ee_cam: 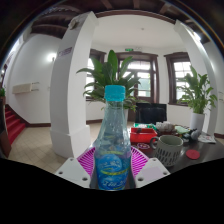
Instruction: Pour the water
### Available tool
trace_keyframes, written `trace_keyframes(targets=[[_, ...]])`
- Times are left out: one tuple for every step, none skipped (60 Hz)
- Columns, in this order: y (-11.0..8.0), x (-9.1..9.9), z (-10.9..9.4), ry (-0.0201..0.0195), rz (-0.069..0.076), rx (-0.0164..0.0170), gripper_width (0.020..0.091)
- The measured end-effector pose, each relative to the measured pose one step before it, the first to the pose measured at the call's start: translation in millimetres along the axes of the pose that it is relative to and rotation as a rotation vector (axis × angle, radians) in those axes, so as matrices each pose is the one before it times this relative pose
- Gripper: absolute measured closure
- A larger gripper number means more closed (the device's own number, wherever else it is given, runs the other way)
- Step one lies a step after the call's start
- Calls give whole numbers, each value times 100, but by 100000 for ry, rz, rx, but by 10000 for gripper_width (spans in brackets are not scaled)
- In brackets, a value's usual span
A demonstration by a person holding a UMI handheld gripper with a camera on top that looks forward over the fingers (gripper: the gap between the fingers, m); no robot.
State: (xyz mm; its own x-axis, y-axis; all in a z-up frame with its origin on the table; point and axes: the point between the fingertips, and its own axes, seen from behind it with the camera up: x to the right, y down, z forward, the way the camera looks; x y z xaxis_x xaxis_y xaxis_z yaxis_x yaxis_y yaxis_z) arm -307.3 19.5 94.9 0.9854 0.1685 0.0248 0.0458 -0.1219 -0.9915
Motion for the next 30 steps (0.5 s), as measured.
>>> trace_keyframes(targets=[[-4,-73,1,-306,107,460,649],[0,-14,5,-196,112,332,683],[-16,57,9,-81,201,317,679],[-14,41,-21,127,424,265,706],[-135,110,132,-190,360,276,706],[-17,-13,-24,-113,-57,387,707],[-32,-103,-31,-203,-397,190,707],[-1,-21,-9,-158,-343,127,708],[14,4,-13,-21,117,-127,708],[25,7,-39,18,466,-166,708],[17,8,-24,-39,-35,-160,707],[20,-15,-16,-174,-304,-136,706],[-2,-31,4,-296,-120,-109,707],[4,22,18,-10,362,-203,708],[3,81,10,392,759,-394,708],[44,156,177,495,1152,-399,708],[-59,177,61,552,1236,-542,708],[-22,145,63,362,1176,-590,709],[-4,305,-8,70,1235,-386,709],[-35,190,62,421,1642,-658,709],[-67,178,107,467,2196,-674,708],[-85,170,162,488,2915,-738,709],[-123,145,167,367,3430,-625,707],[-158,91,189,246,3707,-490,710],[-201,70,199,156,3778,-289,710],[-270,77,231,17,3878,-159,708],[-246,-2,201,-141,4083,17,708],[-305,-45,239,-421,4218,183,708],[-337,-80,202,-698,4421,280,708],[-489,-103,494,-706,4744,350,708]])
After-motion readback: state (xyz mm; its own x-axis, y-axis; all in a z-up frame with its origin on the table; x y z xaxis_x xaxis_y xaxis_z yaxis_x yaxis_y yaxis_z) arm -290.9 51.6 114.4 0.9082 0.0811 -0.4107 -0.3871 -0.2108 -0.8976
